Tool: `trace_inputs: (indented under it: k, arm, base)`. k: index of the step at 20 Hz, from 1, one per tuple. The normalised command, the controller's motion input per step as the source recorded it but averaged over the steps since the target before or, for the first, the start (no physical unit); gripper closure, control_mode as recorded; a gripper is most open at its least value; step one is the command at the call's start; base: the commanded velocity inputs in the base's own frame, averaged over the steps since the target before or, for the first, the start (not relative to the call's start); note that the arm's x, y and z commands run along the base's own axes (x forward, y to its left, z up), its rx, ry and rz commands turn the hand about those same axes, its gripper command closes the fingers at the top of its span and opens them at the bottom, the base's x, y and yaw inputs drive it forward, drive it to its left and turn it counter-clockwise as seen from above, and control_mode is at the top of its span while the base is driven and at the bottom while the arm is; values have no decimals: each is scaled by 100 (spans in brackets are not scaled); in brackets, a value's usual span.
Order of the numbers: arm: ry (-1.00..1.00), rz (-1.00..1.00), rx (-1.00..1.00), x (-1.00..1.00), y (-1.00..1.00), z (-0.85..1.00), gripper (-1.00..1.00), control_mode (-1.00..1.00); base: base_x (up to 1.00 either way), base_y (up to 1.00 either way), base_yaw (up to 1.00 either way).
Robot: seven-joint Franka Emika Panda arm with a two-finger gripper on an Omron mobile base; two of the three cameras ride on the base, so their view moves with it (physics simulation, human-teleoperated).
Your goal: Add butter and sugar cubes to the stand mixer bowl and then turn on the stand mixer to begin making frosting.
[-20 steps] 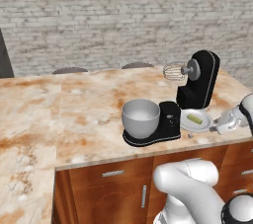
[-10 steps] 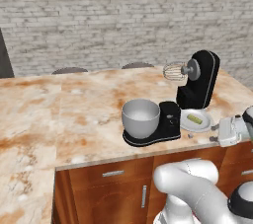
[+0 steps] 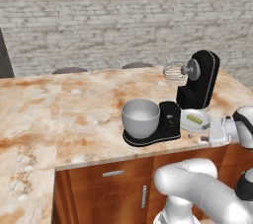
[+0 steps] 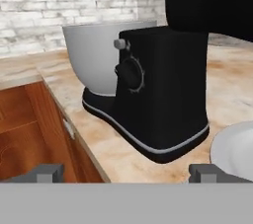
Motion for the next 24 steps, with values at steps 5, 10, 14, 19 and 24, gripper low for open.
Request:
trace_inputs:
  k: [5,10,14,19,24]
  arm:
    - [0,6,0,28,0,-15,-100,-100]
    - [0,7,0,8,0,-34,-100,-100]
    - [0,4,1,3,0,-17,-100,-100]
    - [-1,0,1,7,0,-3,-100,-100]
    - [0,0,0,4,4,-8,-100,-100]
  base:
    - [0,0,0]
    - [0,0,0]
    - [0,0,0]
    - [0,0,0]
    - [0,0,0]
